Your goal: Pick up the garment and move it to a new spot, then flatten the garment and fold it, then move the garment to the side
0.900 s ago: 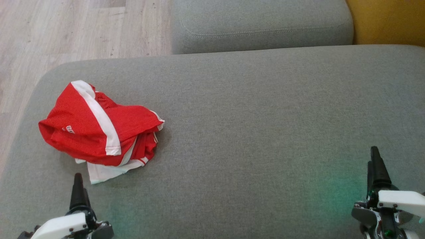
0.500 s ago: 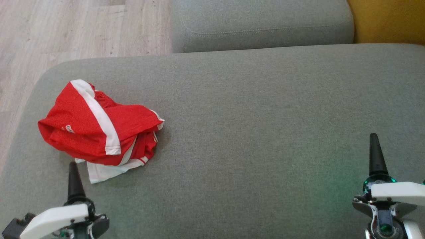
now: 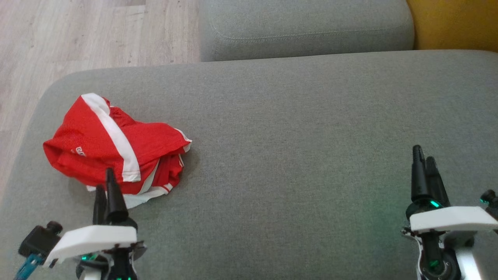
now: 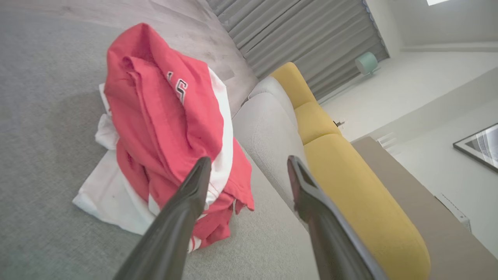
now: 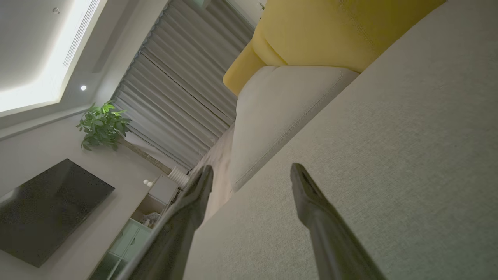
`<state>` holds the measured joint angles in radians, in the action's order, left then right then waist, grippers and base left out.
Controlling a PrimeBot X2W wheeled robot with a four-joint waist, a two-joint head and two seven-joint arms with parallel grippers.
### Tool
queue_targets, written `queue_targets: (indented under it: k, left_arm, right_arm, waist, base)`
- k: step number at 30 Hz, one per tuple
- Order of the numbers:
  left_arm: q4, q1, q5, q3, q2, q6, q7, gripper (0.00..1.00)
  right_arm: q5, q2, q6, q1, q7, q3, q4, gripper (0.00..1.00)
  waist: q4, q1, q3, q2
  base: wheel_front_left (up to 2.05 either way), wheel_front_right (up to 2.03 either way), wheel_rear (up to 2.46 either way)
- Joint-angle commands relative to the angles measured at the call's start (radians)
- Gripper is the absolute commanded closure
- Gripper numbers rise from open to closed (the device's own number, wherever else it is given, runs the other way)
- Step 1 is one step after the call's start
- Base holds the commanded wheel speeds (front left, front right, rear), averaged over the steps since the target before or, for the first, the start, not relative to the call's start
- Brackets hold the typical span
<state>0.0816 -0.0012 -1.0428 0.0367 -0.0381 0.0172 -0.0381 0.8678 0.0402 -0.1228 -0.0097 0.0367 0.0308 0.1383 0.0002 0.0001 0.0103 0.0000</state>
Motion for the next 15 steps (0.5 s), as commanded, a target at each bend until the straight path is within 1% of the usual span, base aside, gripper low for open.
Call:
queue_targets:
  k: [1, 5, 15]
  left_arm:
    - [-0.049, -0.052, 0.037, 0.000, -0.008, 0.009, -0.013, 0.00]
    - [-0.058, -0.053, 0.094, 0.024, -0.008, 0.019, -0.025, 0.00]
    - [-0.039, -0.055, 0.274, 0.091, -0.008, -0.008, -0.054, 0.00]
  right_arm:
    - [-0.044, 0.006, -0.003, -0.037, 0.016, -0.020, -0.050, 0.00]
    - [-0.112, 0.006, -0.004, -0.035, 0.027, -0.039, -0.060, 0.00]
    - [-0.273, 0.007, -0.004, -0.033, 0.057, -0.057, -0.079, 0.00]
  waist:
    - [-0.001, 0.0000, -0.001, 0.0000]
    - [-0.004, 0.0000, -0.003, 0.0000]
    - [-0.005, 0.0000, -0.004, 0.0000]
  base:
    - [0.00, 0.00, 0.00]
    - [0.00, 0.00, 0.00]
    - [0.00, 0.00, 0.00]
